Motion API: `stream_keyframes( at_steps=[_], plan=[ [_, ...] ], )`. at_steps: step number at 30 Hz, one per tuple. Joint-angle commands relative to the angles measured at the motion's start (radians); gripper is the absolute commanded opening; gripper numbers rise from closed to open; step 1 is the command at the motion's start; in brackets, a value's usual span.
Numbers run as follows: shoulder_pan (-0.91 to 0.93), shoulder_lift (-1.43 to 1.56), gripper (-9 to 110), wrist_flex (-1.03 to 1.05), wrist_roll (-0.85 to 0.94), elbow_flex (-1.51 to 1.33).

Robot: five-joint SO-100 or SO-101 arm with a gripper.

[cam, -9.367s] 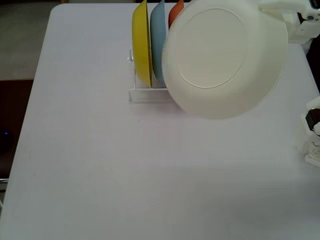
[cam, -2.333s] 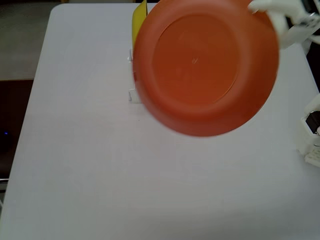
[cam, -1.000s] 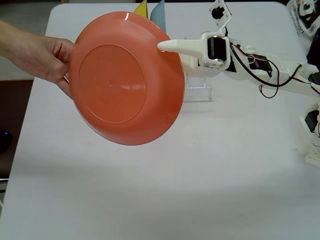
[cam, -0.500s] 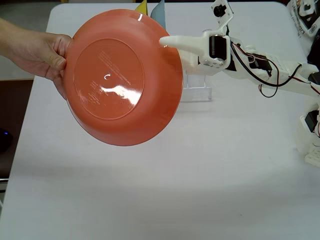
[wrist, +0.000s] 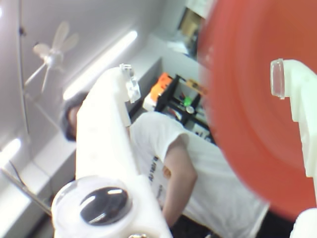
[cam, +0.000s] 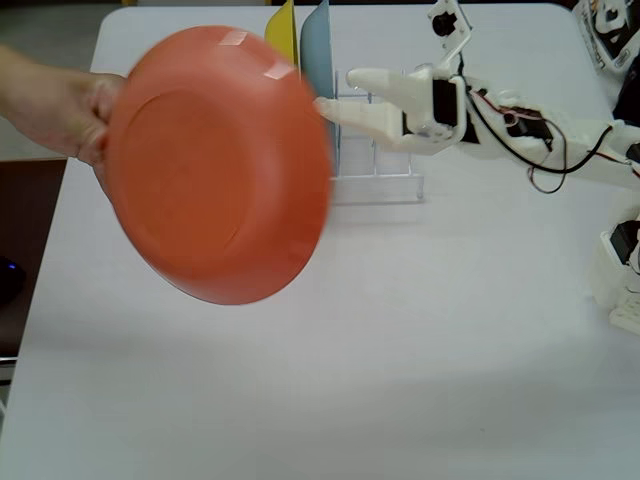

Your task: Please give me two plates.

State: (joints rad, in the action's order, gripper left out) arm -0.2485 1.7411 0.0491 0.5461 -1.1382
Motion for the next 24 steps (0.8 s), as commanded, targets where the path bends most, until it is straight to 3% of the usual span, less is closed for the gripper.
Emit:
stream_keyframes(
  at_steps=[1, 11, 24],
  plan=[
    [0.038, 0.179, 34, 0.146, -0.052, -0.017],
    [0.106, 0.454, 33, 0.43, -0.339, -0.262],
    [0.103, 0.834, 34, 0.609, -0.575, -0.747]
  ],
)
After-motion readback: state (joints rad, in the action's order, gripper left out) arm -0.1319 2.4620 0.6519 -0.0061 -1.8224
